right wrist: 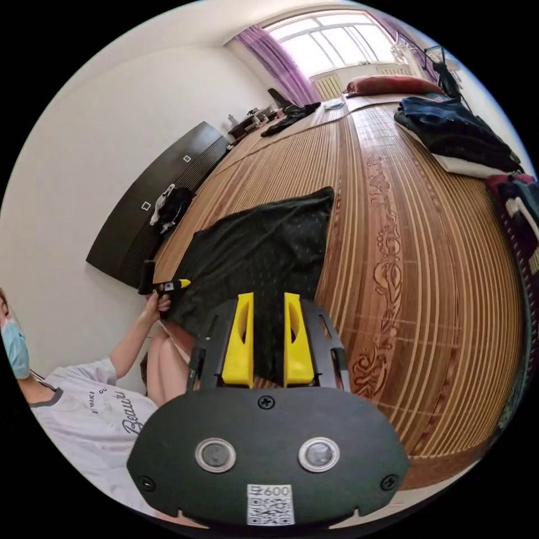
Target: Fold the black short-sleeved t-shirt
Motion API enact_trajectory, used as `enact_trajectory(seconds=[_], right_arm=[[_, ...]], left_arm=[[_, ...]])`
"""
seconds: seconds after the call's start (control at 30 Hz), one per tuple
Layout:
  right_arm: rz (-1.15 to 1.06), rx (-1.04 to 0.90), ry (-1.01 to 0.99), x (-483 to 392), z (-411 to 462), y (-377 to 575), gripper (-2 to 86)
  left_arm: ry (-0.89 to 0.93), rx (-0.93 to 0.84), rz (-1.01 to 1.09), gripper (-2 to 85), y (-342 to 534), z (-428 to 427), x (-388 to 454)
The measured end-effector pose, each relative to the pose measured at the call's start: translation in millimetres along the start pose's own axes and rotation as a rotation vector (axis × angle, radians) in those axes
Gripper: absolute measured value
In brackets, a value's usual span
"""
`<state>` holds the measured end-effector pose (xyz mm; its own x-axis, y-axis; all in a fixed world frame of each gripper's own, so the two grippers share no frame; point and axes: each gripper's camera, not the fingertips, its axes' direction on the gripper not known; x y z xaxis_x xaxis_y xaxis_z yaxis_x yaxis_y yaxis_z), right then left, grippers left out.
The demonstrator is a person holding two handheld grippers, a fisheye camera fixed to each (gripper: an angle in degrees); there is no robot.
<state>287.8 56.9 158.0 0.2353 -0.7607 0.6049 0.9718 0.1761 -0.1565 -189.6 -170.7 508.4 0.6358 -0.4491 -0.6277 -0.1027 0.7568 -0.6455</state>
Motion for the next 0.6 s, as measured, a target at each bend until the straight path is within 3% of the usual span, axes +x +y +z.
enact_trajectory(seconds=[0.13,0.23,0.33,0.5,0.6], right_arm=[[0.076,-0.063,0.001,38.2,-17.9,62.1,7.2],[0.084,0.014,-0.126,61.9,-28.9,81.6,6.1],[0.087,0.026,-0.145,78.8,-26.6,83.4,4.8],[-0.130,-0.105,0.020,63.5,-2.4,87.2,0.5],[-0.319,-0.163,0.141,45.3,-1.1,98.4,-0.5]], left_arm=[[-0.030,0.005,0.159,0.1,28.4,7.5,70.6],[0.034,-0.061,0.261,0.3,52.3,51.8,122.8],[-0.022,-0.105,0.304,0.6,64.7,94.4,139.9],[-0.201,-0.230,0.288,0.3,80.8,196.3,124.6],[-0.142,-0.186,0.220,0.1,89.8,204.7,97.7]])
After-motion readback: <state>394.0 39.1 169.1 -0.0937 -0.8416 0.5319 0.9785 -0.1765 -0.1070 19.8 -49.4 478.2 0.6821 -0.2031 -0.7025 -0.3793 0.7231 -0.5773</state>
